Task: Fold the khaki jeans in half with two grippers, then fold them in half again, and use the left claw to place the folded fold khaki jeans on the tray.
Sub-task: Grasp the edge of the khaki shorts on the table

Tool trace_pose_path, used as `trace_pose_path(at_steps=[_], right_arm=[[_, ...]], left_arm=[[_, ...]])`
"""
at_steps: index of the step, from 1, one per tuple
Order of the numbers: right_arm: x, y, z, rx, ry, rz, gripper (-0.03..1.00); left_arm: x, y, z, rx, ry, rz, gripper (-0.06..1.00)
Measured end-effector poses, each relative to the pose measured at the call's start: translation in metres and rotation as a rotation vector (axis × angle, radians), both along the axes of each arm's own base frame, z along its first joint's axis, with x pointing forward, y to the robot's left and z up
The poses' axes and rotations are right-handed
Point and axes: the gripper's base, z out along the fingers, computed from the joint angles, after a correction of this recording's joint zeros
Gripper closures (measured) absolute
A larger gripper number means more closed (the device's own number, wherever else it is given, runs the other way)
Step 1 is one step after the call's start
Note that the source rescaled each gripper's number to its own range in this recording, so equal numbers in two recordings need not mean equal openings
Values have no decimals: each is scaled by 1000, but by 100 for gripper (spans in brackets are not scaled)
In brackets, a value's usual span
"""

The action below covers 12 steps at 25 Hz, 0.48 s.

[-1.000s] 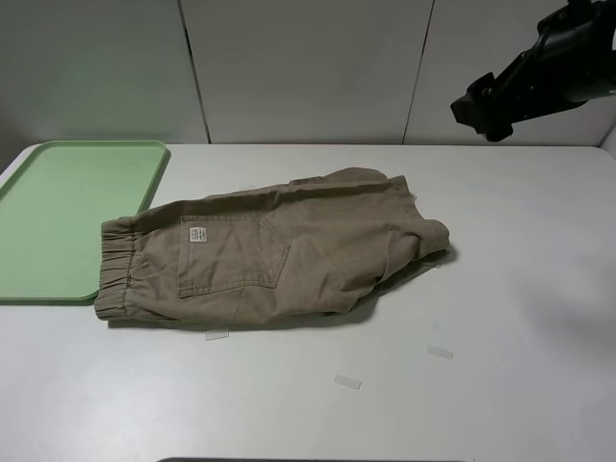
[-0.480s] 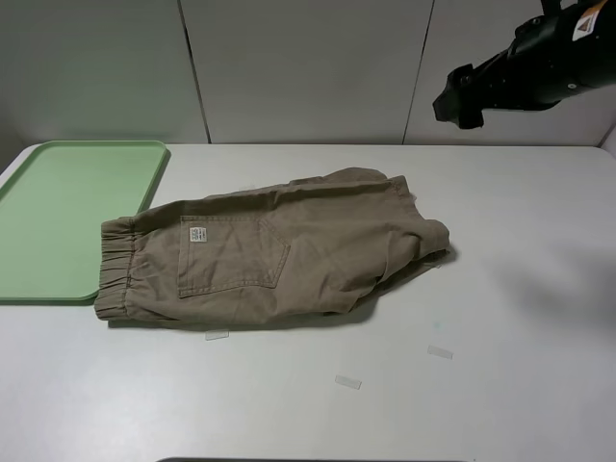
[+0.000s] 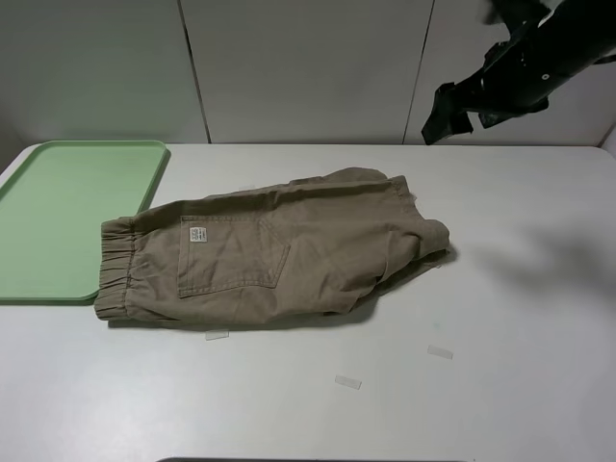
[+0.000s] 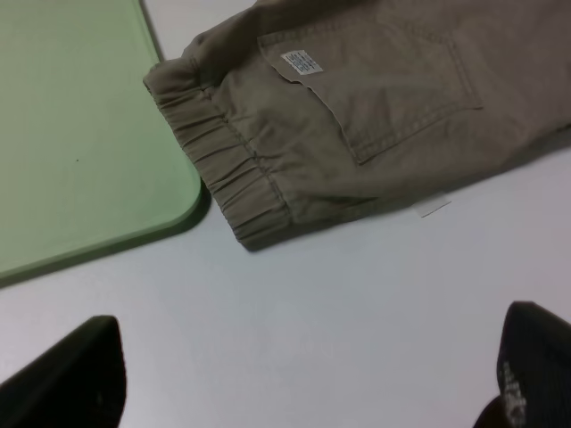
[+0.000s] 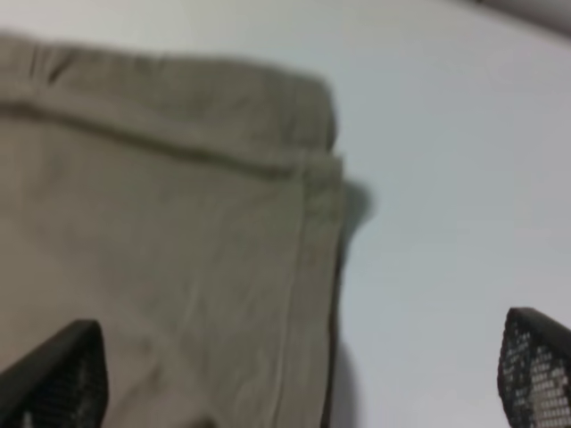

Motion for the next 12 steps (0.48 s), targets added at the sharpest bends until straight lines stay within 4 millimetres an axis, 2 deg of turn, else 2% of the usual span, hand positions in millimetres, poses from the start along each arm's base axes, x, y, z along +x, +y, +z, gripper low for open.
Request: trace_pose_path(at_steps=[8,12], right_arm=[[15,-39,-37,32,150,-23,3],[21,-43,-50,70,175,2,4]], left_arm=[[0,0,0,0,0,0,14],[0,0,0,0,0,0,14]])
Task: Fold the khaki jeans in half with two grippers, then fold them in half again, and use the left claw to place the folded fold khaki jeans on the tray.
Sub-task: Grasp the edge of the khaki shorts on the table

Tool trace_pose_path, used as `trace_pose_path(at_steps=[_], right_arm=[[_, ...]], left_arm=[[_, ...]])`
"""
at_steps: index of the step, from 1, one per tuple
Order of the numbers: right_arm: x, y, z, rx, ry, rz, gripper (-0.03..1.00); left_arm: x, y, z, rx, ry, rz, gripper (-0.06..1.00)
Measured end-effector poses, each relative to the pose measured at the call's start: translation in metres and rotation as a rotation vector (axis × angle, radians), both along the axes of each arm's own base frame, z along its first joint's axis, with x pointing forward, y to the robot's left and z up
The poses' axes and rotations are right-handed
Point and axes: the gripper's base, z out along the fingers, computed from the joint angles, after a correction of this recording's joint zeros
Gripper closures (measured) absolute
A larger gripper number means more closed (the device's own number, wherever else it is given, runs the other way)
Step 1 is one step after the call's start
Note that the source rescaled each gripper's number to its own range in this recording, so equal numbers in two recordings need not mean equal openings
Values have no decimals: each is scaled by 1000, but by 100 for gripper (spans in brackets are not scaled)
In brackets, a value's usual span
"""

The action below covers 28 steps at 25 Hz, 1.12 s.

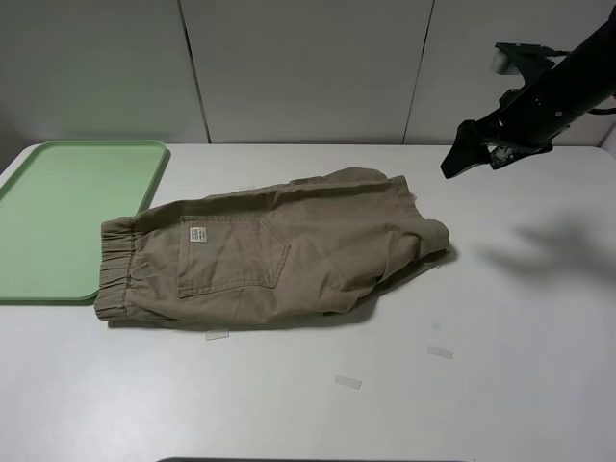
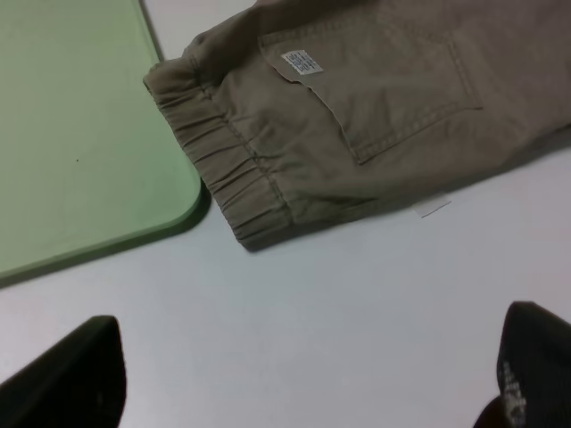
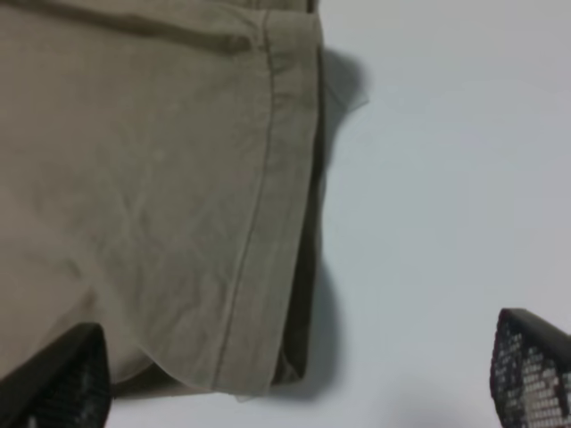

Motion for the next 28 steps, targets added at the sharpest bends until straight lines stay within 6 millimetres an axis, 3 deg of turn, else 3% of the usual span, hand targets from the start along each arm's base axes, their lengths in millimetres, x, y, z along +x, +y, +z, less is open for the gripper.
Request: trace_pose_path(at_steps=[10,17,28], right_arm=[[27,4,-43,101,165,54,4],[45,6,-61,127,187,67,4],[49,11,-94,170,244,106,4]], left_arm=[[0,0,0,0,0,0,14],[0,0,0,0,0,0,14],[0,0,0,1,0,1,14]])
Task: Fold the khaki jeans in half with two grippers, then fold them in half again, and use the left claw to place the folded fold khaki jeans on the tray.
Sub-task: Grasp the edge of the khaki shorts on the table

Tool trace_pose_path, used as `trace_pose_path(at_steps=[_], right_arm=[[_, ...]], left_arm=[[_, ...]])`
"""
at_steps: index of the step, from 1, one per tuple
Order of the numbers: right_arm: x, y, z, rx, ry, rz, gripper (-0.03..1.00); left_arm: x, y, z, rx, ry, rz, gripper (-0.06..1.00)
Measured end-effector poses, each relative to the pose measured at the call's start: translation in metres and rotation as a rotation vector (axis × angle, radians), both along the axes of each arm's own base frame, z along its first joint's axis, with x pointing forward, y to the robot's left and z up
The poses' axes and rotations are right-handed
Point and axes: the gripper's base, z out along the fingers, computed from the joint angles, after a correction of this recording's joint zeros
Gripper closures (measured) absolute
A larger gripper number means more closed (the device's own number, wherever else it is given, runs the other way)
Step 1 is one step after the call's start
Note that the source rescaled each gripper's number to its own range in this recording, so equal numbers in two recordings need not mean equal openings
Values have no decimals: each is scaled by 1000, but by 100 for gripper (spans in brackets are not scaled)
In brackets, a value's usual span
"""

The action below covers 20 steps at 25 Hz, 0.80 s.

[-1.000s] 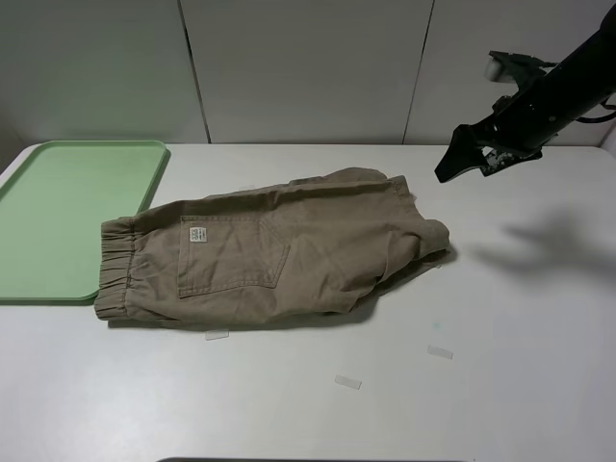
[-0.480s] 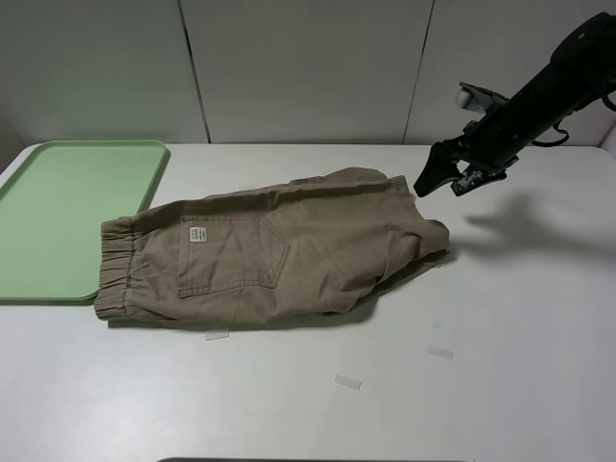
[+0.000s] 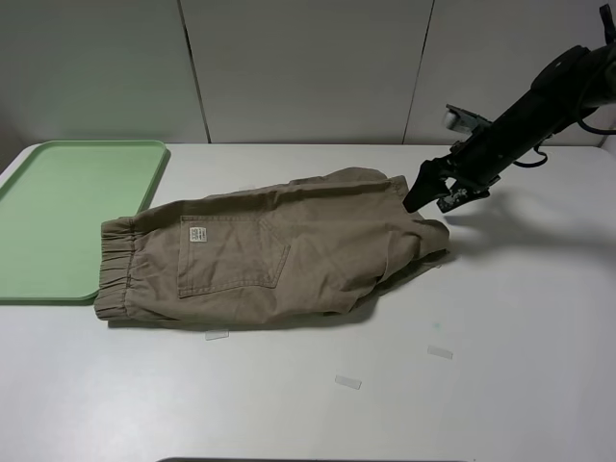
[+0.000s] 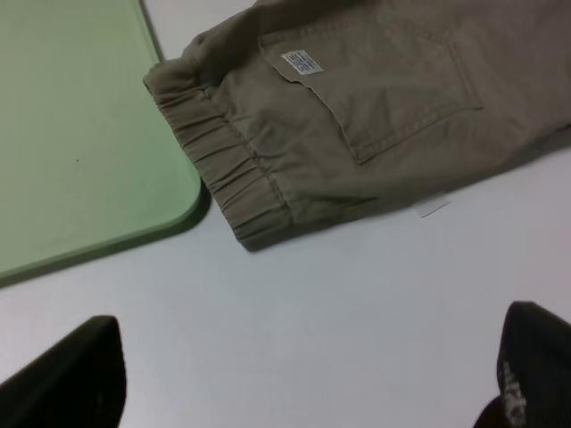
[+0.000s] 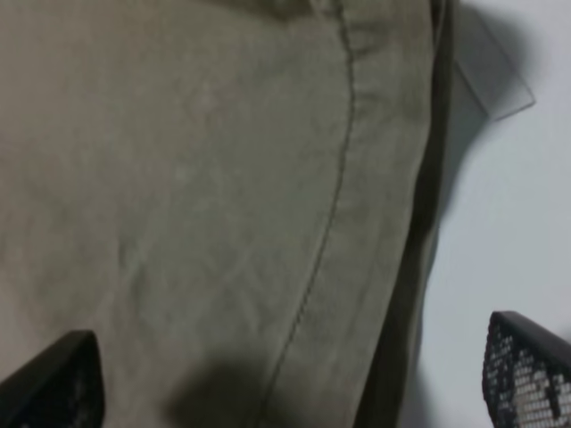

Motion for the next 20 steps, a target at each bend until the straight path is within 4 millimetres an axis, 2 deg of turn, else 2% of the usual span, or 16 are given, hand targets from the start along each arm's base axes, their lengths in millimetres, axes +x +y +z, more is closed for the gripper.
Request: trace_pose_path(at_steps=[10,16,20], right_arm=[[-1,21,0,68,-7,51,4],[4,18,-3,28,-60,24,4],[9,14,-12,-8,-88,-9,4]], left_arm=[[0,0,0,1,0,0,14],[0,0,0,1,0,0,14],[0,0,0,1,0,0,14]])
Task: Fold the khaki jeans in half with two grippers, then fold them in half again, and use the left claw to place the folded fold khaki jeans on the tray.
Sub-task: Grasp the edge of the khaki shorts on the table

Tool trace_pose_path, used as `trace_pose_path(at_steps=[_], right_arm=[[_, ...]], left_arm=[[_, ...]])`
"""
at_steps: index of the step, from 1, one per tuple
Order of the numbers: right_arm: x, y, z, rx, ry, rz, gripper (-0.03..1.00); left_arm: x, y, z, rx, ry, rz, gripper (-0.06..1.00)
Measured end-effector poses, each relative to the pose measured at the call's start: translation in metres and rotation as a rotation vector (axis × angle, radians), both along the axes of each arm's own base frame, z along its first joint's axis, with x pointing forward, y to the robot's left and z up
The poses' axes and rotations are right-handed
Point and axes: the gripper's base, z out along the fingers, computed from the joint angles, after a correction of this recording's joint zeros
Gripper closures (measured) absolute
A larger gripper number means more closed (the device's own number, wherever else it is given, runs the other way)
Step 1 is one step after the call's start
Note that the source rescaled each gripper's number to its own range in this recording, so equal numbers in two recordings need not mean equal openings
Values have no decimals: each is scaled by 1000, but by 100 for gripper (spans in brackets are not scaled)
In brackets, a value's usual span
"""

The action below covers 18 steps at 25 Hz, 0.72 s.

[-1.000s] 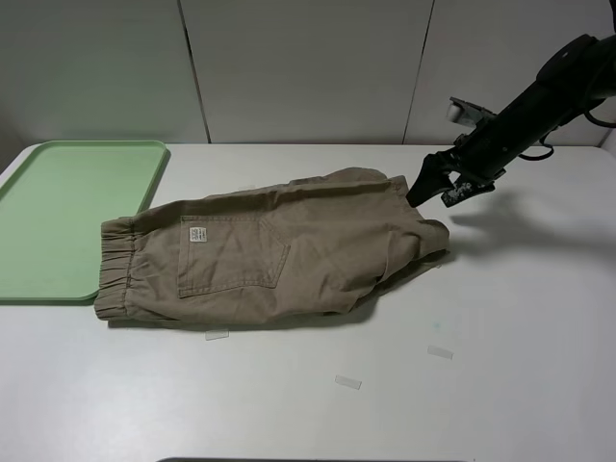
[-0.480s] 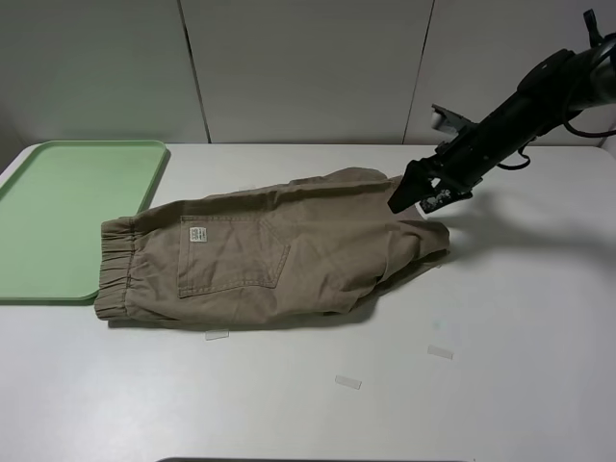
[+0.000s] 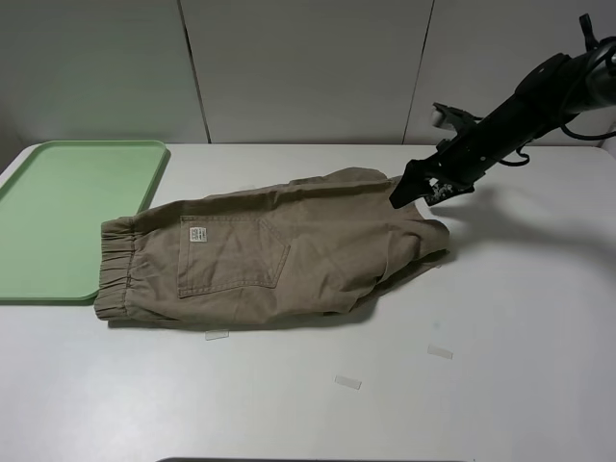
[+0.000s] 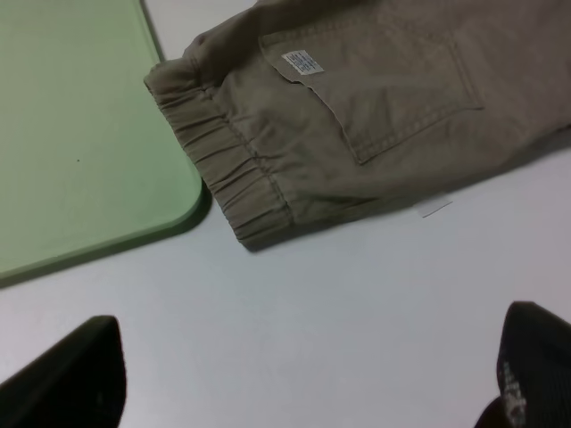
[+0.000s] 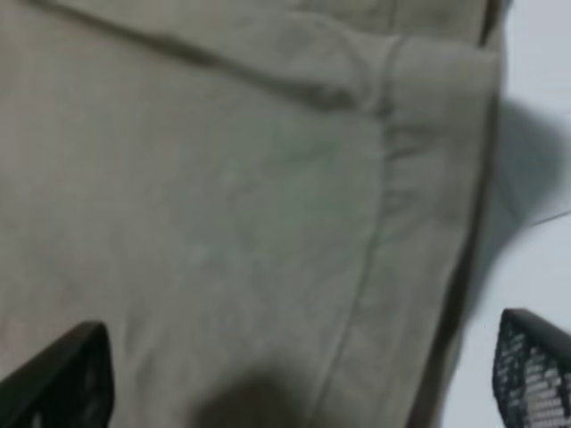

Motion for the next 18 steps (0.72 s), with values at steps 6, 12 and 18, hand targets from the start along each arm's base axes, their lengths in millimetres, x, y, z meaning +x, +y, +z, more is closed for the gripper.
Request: trace_pose_path(at_steps=[6,12,18], right_arm=[[1,0,-12,-15,30,-28,5],[0,8,-13,-17,33,-7,5],[-4,26,-13,-5,43,27,5]], left_arm=[[0,0,0,0,0,0,14],[0,0,0,0,0,0,14],[0,0,0,0,0,0,14]])
